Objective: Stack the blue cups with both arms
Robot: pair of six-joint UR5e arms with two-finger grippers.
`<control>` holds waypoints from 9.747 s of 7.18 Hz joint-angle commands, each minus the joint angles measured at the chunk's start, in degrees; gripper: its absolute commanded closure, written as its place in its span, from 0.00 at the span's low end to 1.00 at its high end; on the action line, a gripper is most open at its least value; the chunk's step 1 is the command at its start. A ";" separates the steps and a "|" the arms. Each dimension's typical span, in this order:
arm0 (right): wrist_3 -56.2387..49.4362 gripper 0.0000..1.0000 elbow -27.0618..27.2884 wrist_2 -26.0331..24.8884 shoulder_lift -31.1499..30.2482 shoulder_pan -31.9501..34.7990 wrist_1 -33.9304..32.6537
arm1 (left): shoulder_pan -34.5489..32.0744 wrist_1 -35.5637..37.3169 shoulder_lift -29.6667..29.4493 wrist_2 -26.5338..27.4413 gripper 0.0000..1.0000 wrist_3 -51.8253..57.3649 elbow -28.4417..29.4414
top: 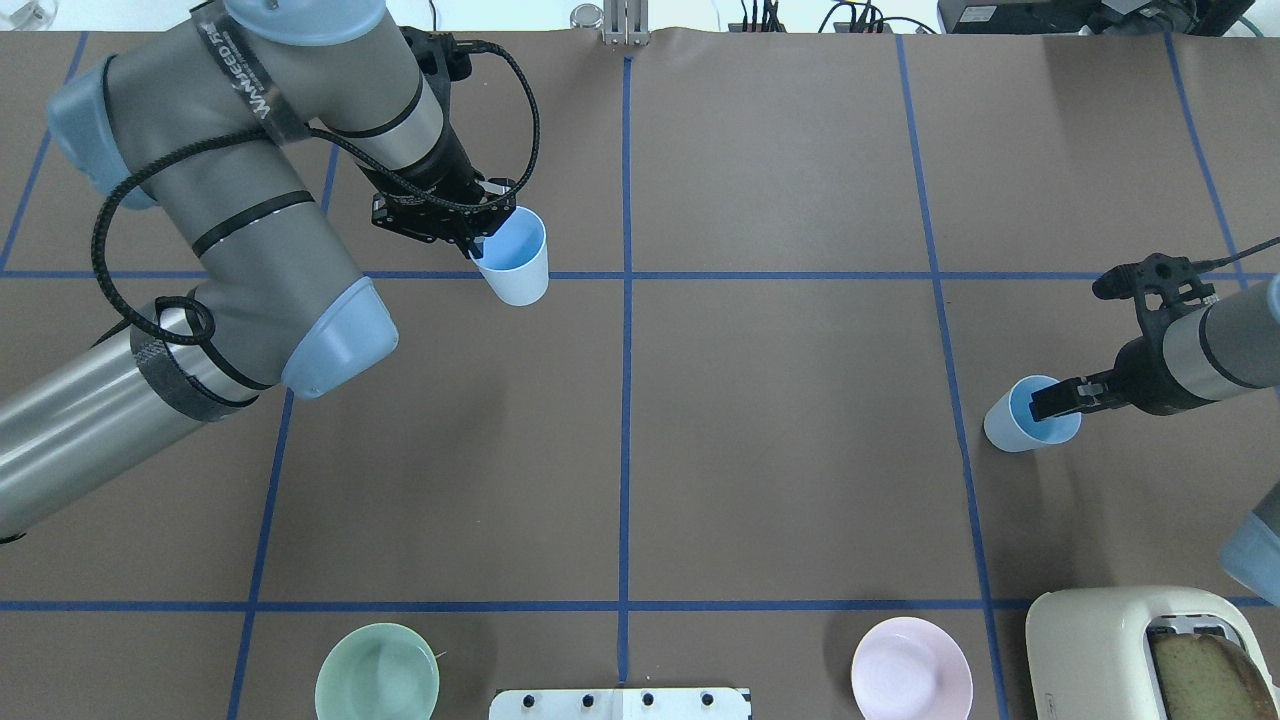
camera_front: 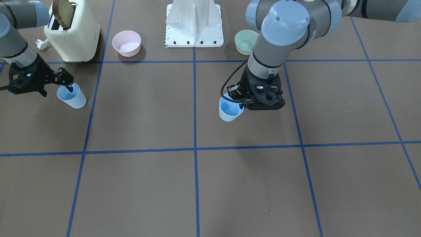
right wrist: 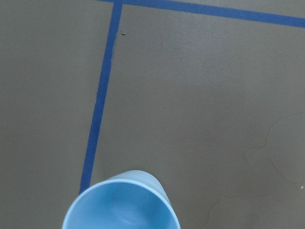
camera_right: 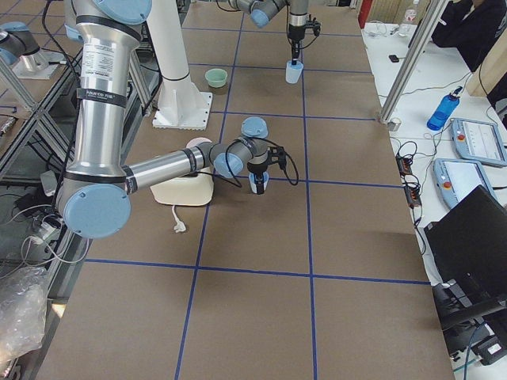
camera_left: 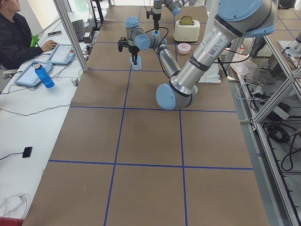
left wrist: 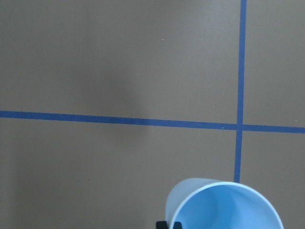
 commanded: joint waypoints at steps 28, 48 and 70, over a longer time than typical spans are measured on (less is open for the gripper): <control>4.46 1.00 0.08 8.19 33.68 12.28 -35.48 | 3.27 -7.86 2.55 -1.87 0.03 -2.19 -1.80; 34.98 1.00 -10.21 -15.28 51.91 -16.65 -31.38 | -34.15 -2.64 29.05 -14.25 0.02 50.18 -9.14; -16.42 0.00 -8.79 6.59 31.56 19.16 -29.71 | -37.92 -2.90 32.47 -14.95 0.02 55.01 -8.18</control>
